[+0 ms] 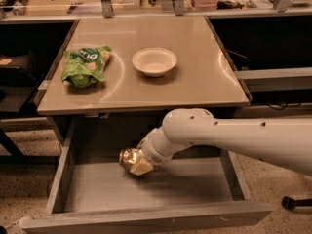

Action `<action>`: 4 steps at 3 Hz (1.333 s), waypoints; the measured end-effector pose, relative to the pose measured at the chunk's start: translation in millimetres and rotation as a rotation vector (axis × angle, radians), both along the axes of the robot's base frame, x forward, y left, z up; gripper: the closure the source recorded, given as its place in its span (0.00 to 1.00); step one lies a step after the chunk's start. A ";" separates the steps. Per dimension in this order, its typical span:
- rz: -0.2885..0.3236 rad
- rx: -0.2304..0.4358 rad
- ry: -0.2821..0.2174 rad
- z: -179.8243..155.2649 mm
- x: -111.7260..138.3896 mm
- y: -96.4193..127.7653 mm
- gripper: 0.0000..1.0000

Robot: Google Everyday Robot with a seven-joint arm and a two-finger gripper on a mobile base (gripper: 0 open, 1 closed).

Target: Pick orange can from top drawer and place on counter

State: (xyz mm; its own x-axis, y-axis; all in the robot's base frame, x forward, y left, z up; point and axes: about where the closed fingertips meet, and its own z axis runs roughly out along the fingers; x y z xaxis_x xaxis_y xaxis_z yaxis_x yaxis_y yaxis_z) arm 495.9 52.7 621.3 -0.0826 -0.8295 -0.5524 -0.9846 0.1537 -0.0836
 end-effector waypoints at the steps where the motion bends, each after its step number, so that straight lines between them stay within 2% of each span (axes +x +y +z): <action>1: -0.118 -0.017 0.009 38.7 -13.7 -28.1 1.00; 2: -0.258 -0.084 0.013 88.0 -34.6 -65.5 1.00; 3: -0.398 -0.161 0.054 123.2 -50.1 -110.2 1.00; 4: -0.400 -0.161 0.048 126.0 -50.1 -110.3 1.00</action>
Offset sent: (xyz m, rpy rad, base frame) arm -0.0648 -0.1177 0.1543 -0.1667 0.0319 -0.4626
